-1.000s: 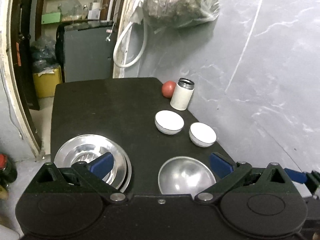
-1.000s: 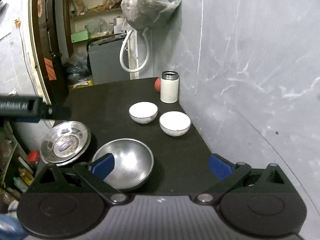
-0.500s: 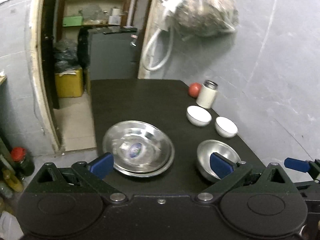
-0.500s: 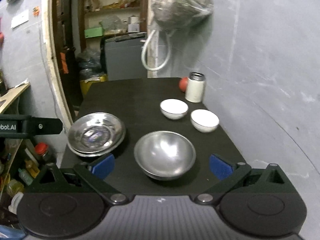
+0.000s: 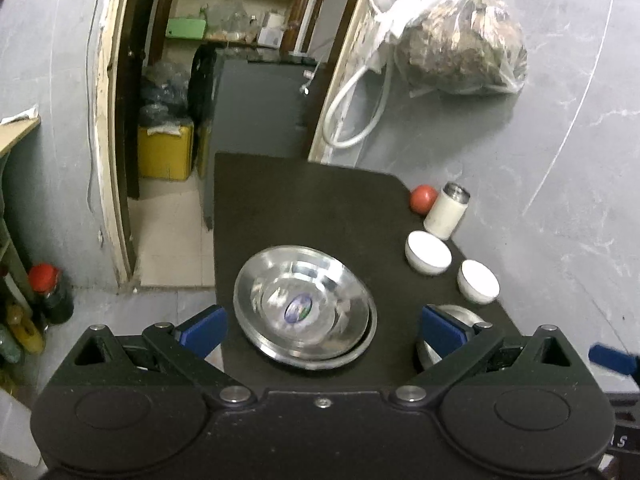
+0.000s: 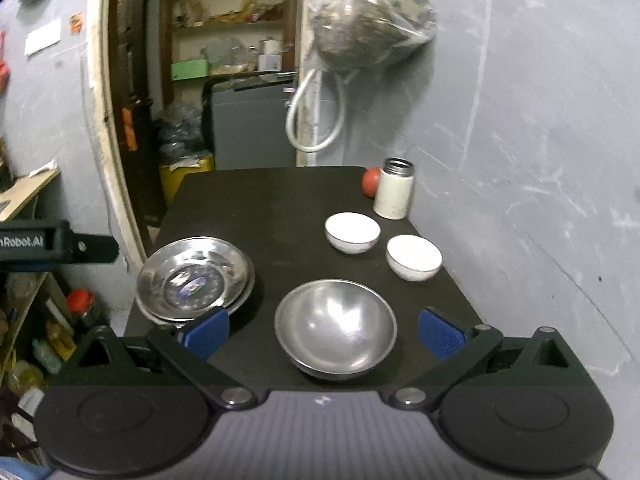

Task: Organize plates and bowls
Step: 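Move both grippers toward a red-rimmed white bowl near the thermos, then close the right gripper on the white bowl rim while the left gripper grips it, then carry the white bowl with both grippers over the steel bowl, then lower the white bowl into the steel bowl with both grippers, then open both grippers and move them to the second red-rimmed white bowl, then close the right gripper on the second bowl rim while the left gripper grips it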

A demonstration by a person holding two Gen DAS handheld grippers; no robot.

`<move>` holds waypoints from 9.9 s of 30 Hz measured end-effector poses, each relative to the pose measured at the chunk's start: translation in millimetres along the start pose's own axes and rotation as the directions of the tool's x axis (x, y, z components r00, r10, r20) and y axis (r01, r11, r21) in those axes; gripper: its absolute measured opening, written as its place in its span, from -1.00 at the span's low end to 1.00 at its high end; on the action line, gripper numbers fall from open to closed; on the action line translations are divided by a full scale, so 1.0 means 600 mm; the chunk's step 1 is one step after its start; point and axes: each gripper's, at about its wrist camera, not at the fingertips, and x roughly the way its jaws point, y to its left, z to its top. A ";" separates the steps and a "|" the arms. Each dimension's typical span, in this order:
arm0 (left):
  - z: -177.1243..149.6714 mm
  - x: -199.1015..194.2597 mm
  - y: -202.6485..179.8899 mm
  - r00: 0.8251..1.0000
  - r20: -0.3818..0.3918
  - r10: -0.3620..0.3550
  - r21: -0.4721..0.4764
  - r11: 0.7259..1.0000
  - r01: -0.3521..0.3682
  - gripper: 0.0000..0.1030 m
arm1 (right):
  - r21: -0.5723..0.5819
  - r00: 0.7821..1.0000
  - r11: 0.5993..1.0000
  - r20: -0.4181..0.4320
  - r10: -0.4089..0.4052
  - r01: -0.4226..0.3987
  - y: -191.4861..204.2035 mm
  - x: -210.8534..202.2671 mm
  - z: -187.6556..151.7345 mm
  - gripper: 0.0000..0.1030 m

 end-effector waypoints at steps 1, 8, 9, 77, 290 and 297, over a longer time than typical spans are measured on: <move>0.002 0.004 -0.004 1.000 0.005 0.002 0.003 1.000 -0.002 0.98 | 0.014 1.000 1.000 0.000 -0.001 0.001 -0.008 0.003 -0.001 1.00; 0.022 0.054 -0.036 1.000 -0.017 0.000 0.036 0.999 0.001 0.98 | 0.065 1.000 0.998 0.017 0.006 -0.007 -0.056 0.037 0.002 1.00; 0.024 0.063 -0.042 1.000 -0.020 0.004 0.040 0.999 -0.003 0.98 | 0.067 1.000 0.998 0.015 0.009 -0.010 -0.062 0.044 0.005 1.00; 0.132 0.529 -0.154 0.929 -0.331 -0.165 -0.101 0.985 0.139 0.42 | 0.266 0.916 0.944 -0.293 0.273 -0.196 -0.240 0.557 0.201 0.32; 0.092 0.593 -0.418 0.840 -0.534 -0.096 0.370 0.867 0.334 -0.15 | 0.678 0.988 0.735 -0.125 0.090 0.019 -0.313 0.433 0.009 0.13; 0.084 0.597 -0.423 0.816 -0.569 -0.104 0.345 0.870 0.352 -0.62 | 0.678 0.985 0.735 -0.132 0.107 0.011 -0.317 0.447 0.016 -0.29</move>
